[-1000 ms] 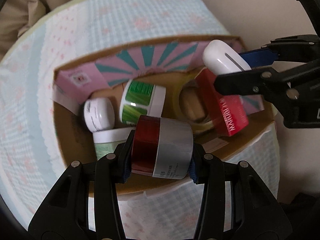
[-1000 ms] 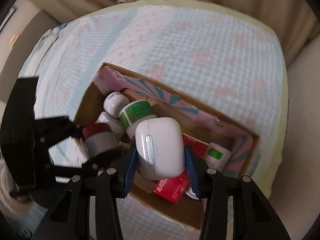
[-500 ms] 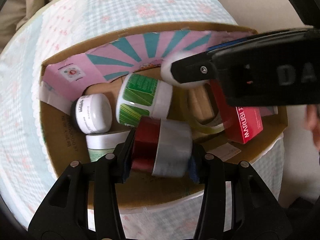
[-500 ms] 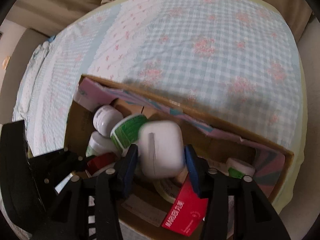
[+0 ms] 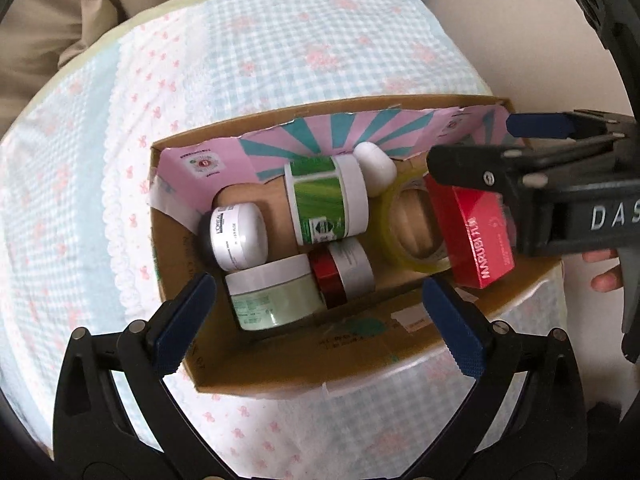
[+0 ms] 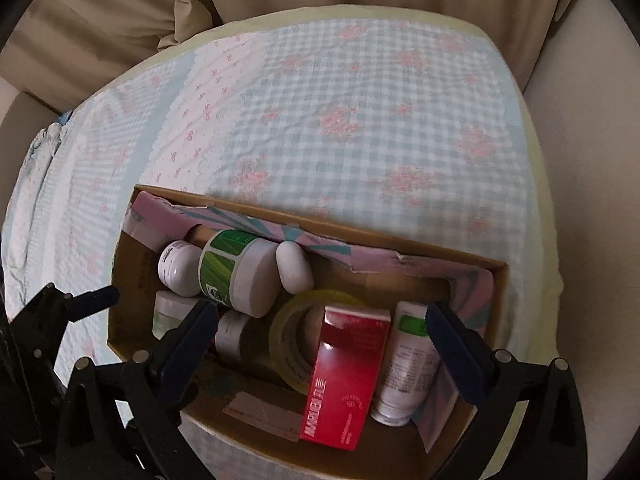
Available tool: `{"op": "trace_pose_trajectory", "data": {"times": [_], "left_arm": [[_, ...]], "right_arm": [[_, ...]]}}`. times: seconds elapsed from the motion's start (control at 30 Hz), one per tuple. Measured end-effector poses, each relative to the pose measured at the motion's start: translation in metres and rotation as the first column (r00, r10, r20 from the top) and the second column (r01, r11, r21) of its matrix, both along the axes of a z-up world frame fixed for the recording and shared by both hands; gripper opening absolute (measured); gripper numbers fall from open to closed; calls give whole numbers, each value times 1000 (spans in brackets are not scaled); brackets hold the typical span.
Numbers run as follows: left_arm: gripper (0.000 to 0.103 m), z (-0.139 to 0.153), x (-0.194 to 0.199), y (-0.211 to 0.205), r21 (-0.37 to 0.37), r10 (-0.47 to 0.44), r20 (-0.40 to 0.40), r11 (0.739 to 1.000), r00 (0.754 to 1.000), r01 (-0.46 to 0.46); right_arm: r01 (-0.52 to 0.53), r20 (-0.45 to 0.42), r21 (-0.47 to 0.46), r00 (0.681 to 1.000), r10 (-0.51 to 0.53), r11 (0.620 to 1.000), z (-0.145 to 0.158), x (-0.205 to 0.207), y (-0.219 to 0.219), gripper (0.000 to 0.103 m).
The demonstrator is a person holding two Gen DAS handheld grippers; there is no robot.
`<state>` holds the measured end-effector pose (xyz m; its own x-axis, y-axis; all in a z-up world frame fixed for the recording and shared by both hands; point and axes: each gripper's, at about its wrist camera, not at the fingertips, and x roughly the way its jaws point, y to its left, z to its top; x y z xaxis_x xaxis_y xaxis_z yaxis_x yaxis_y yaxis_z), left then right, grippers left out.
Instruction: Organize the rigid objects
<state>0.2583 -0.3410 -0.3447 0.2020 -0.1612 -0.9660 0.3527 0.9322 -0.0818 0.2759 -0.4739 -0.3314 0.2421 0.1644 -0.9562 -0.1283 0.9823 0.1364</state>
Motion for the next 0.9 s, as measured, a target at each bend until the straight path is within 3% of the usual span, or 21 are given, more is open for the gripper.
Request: {"op": "trace_pose_trajectory", "data": {"times": [0.27,0.43,0.57,0.7,0.9], "left_arm": [[103,43,-8,26,-34,-5,54,999,999,7],[103,115,-22,57,-72,15,124,997,992,-6],[103,191,-42,96,-115,54,221,993,974,-29],[103,269,-73,140,-156,101,360,987,927,-46],[103,337,-128,182,-143,145,529,986,836,-80]], "right_arm": [[59,20,-37,998,-58,998,37,-34,9,103],[130,89,-58,988,-125,990,104,-71,21,103],[164,187,-93,972,-145,982,175,-110,44,103],[212,291,-105,941,-174,972,243,-151,71,103],[261,422,-87,884,-201,961,308,-208,116,103]]}}
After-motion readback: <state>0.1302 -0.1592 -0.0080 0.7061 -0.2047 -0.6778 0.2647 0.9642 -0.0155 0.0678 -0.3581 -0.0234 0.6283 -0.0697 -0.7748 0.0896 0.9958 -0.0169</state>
